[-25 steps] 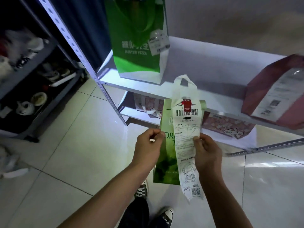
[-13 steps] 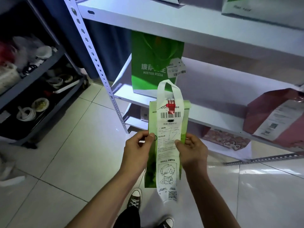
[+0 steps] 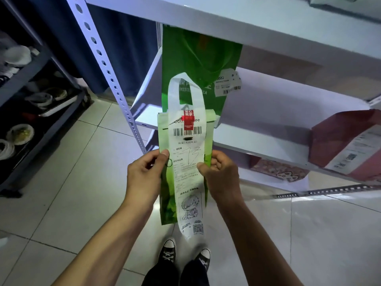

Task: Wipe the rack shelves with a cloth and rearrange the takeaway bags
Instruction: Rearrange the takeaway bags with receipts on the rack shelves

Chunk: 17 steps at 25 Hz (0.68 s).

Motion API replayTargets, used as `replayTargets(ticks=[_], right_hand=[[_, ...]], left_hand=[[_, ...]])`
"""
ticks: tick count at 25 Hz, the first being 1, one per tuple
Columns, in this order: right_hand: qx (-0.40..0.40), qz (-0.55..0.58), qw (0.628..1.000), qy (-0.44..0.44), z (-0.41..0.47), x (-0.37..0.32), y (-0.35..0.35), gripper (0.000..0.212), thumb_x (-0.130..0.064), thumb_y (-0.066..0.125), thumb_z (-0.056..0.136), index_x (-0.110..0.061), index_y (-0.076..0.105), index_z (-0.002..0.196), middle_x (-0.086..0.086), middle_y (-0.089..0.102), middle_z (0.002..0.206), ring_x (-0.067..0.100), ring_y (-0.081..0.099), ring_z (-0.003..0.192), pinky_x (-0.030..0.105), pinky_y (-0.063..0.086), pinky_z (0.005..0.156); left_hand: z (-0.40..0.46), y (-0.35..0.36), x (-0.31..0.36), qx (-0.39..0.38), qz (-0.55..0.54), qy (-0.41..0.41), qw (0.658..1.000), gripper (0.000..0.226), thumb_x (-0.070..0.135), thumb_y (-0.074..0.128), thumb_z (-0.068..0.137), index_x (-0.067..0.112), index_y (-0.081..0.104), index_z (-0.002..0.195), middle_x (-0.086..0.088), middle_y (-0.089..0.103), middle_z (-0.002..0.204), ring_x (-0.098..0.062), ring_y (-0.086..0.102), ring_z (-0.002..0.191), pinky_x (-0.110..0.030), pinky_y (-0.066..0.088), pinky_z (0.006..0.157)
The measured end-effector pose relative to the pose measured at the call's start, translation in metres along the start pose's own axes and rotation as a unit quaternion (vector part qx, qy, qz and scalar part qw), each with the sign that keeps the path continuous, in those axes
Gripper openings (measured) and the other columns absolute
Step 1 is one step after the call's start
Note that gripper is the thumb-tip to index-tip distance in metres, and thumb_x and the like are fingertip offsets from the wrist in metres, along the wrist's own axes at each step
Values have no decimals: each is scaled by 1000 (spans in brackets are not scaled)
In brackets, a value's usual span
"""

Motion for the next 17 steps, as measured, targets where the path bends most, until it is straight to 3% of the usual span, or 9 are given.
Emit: replayTargets(ticks=[4,7,9,13,15,17], right_hand=[[-49,41,997,-35,16,-5,5,27,-4,67,84,-23,68,103,-12,78,90,3,75,84,19,58,69],[-60,65,995,-41,33,-7,0,25,-12,67,85,-18,69,109,-4,79,92,8,75,86,26,58,74],[-20,56,997,-44,50,-7,-9,19,-14,66,89,-16,70,108,-1,78,90,10,74,84,35,60,78],[145,81,983,-73,95,-13,-30,16,-5,68,91,-5,67,107,-1,64,75,5,58,63,24,52,68],[189,127,972,-60,121,-20,-34,22,-8,71,90,-10,62,110,1,57,84,9,56,75,20,48,74],[201,108,973,-41,146,-26,-33,29,-14,76,87,-20,57,107,1,61,103,17,62,98,27,51,92]], left_hand=[[20,-1,-6,1,-27,-11,1000,20,26,64,97,11,78,96,-5,79,92,-16,73,76,-31,59,70],[29,1,-13,3,-40,-19,999,20,25,63,97,11,78,96,-6,79,93,-12,71,72,-21,56,61],[36,1,-17,1,-45,-22,999,20,25,62,98,12,78,96,-6,79,95,-12,70,72,-20,55,59],[47,2,-27,0,-63,-36,997,22,26,62,98,14,79,92,-5,79,96,-10,69,69,-20,54,56],[49,3,-30,-3,-65,-43,997,22,26,62,98,14,80,92,-5,79,94,-9,68,66,-20,53,55],[49,3,-32,-3,-64,-47,997,22,27,62,98,13,79,95,-5,79,94,-9,67,66,-19,53,55]])
Point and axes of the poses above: each hand's wrist, its own z-axis towards the middle knuckle, its own y-axis out of the palm, x = y × z, the point moved 6 cm from there along z, towards the middle knuckle
